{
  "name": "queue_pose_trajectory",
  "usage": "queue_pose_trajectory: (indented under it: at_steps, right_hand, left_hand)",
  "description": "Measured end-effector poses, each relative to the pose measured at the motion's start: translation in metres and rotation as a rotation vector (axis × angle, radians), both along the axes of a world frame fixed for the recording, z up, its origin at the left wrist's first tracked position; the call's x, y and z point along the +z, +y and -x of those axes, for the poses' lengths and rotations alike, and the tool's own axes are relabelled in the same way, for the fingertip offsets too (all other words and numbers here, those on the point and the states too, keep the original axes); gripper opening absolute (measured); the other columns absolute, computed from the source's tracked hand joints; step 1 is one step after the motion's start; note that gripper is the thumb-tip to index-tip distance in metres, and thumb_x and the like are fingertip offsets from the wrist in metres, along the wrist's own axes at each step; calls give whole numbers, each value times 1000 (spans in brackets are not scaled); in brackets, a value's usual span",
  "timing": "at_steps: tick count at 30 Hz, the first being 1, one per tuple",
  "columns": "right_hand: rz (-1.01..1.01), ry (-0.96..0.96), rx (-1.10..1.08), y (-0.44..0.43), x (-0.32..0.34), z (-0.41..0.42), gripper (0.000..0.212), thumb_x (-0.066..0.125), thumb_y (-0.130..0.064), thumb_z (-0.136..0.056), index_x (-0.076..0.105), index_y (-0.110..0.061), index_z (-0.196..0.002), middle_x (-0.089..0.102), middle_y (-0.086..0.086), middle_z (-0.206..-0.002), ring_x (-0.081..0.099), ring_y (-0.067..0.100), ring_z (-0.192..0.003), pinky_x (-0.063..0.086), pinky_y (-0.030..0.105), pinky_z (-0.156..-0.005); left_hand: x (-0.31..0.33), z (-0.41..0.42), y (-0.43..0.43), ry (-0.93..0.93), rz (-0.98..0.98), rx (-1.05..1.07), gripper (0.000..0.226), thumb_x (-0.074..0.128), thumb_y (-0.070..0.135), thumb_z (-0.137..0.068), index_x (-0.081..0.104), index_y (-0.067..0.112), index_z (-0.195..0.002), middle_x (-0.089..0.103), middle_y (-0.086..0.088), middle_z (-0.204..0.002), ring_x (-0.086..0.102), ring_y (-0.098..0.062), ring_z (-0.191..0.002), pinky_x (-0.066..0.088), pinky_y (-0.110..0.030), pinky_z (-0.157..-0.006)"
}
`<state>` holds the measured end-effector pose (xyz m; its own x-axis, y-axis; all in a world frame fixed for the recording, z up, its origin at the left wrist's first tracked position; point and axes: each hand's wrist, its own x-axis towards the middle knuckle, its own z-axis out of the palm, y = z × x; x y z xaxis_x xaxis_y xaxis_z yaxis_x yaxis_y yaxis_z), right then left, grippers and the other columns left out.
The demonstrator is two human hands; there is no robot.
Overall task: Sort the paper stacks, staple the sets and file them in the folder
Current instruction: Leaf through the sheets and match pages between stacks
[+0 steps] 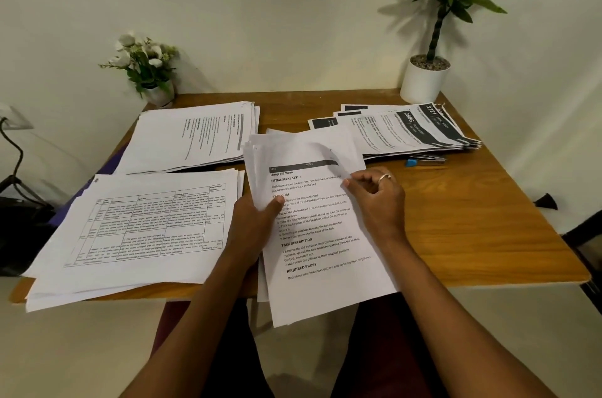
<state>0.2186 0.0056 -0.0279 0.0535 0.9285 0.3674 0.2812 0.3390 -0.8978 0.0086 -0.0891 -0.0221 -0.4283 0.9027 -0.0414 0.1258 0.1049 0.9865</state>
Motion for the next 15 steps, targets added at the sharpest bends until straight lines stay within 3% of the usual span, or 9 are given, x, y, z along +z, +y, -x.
queue_pose_trajectory:
  at_steps: [4, 7, 9, 11, 15]
  right_hand:
    - [159, -71, 139, 2, -4, -1, 13, 79, -11, -86, 72, -18, -94, 73, -4, -88, 66, 3, -79, 53, 19, -72]
    - [252, 51, 86, 9, -2, -9, 8, 68, -10, -95, 65, -14, -102, 74, 1, -95, 69, 9, -88, 56, 25, -79]
    - [301, 151, 39, 11, 2, -15, 12, 62, -8, -99, 60, -8, -112, 73, 1, -101, 68, 7, -92, 54, 16, -76]
    - [315, 128, -10, 13, 5, -22, 11, 57, -10, -102, 57, -13, -113, 70, -3, -103, 65, 5, -93, 49, 7, -65]
    - [292, 78, -84, 18, 13, -46, 16, 52, -14, -105, 55, -23, -117, 68, -8, -105, 66, 5, -94, 50, 18, -67]
  left_hand:
    - [4, 1, 2, -30, -8, -21, 31, 70, 34, -94, 65, 19, -121, 76, 5, -107, 76, -13, -91, 64, -34, -75]
    - [8, 0, 4, -78, 20, -32, 38, 64, 44, -95, 63, 20, -126, 76, 5, -108, 75, -15, -94, 62, -26, -70]
    - [10, -1, 5, -113, 23, -38, 42, 59, 50, -97, 60, 24, -130, 74, 6, -113, 74, -16, -98, 62, -29, -77]
    - [12, -2, 6, -135, 61, -30, 44, 54, 52, -98, 57, 26, -133, 72, 6, -115, 72, -16, -100, 59, -34, -84]
    - [10, 0, 8, -158, 119, -7, 32, 65, 27, -99, 60, 23, -130, 72, 4, -115, 72, -17, -94, 61, -37, -76]
